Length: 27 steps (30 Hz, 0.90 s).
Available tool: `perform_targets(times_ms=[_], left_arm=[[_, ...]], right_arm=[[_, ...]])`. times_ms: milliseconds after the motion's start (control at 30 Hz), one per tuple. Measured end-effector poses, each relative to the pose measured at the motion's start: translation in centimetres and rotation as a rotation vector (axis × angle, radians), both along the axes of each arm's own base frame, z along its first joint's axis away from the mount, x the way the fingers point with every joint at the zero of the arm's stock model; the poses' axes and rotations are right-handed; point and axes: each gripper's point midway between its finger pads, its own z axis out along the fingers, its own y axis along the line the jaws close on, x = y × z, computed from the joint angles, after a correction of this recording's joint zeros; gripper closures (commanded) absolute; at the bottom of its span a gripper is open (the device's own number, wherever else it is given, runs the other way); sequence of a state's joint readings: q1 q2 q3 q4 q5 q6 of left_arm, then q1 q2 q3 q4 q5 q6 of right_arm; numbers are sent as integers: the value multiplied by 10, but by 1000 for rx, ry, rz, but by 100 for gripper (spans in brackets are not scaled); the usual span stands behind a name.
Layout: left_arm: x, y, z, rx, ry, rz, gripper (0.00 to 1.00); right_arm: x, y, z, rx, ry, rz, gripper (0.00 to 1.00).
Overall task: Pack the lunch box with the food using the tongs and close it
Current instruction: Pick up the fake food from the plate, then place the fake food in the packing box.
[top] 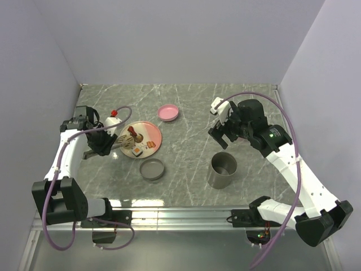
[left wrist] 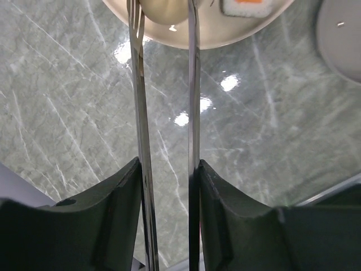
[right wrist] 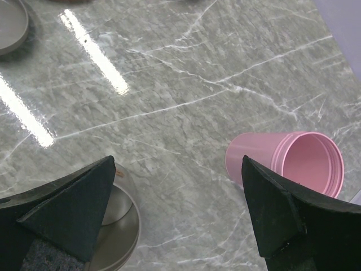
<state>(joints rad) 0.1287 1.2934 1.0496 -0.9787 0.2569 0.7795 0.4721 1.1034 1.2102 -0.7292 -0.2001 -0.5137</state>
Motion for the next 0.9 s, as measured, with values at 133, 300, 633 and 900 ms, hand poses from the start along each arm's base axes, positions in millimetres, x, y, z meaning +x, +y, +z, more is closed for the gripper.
perform_targets(times_ms=[133,300,633,900], left_arm=[[4,-5,23,-28,-17,8,68],[15,-15,58,-53,-76,3,72],[45,-103,130,-168,-204,-146,73],[80,-213,174,-339,-290,-290,74]], right_arm=[[2,-4,0,7,4,-17,0],[4,-7,0,28,16,-38,0],[19,-22,25,130,8,-126,0],[33,-60,35,269,54,-304,0]])
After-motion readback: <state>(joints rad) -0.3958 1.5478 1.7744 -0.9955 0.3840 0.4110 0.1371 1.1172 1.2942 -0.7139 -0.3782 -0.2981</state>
